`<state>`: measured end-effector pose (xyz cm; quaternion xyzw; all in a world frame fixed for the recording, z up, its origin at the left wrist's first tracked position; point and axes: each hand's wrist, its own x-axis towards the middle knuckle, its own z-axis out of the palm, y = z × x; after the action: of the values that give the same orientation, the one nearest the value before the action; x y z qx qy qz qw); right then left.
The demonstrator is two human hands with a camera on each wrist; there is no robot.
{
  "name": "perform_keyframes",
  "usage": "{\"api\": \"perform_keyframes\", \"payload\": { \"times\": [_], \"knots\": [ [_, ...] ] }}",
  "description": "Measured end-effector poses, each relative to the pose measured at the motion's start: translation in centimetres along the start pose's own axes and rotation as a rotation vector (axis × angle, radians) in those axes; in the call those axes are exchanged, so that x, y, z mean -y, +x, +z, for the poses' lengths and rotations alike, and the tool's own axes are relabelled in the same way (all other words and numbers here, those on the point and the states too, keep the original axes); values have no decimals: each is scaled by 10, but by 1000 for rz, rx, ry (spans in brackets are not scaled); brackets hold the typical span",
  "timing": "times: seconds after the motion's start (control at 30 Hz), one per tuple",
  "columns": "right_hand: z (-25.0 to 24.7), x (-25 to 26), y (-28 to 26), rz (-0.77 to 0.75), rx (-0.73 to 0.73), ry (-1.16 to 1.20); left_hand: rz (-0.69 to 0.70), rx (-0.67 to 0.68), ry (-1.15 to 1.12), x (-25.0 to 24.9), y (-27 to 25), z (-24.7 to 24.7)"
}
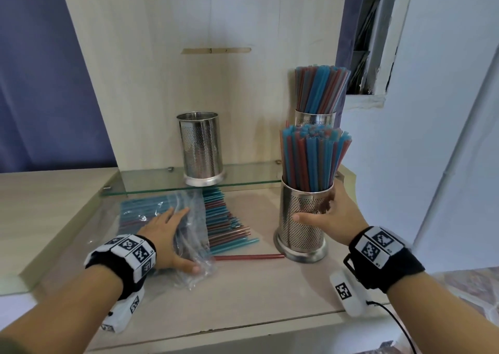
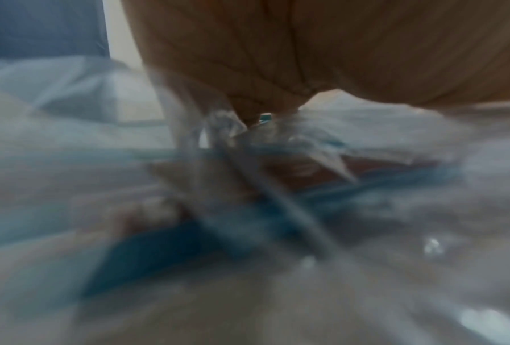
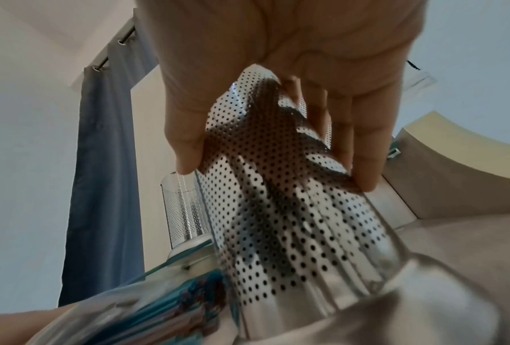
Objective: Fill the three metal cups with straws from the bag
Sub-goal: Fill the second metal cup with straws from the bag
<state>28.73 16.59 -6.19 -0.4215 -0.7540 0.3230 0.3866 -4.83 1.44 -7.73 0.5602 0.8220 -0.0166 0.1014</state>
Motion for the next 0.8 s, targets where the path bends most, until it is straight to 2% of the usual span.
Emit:
{"api": "perform_keyframes", "payload": {
  "times": [0.17, 0.37, 0.53, 0.8],
  "knots": [
    [-11, 43, 9, -64, -54, -41, 33, 8, -18, 3, 0, -1],
    [-4, 98, 54, -163, -188, -34, 29, 6, -47, 5, 0, 0],
    [19, 124, 92, -110, -195, -124, 32, 11, -80, 7, -1, -1],
    [54, 127, 121, 15, -164, -141, 40, 7, -91, 10, 0, 1]
  ]
}}
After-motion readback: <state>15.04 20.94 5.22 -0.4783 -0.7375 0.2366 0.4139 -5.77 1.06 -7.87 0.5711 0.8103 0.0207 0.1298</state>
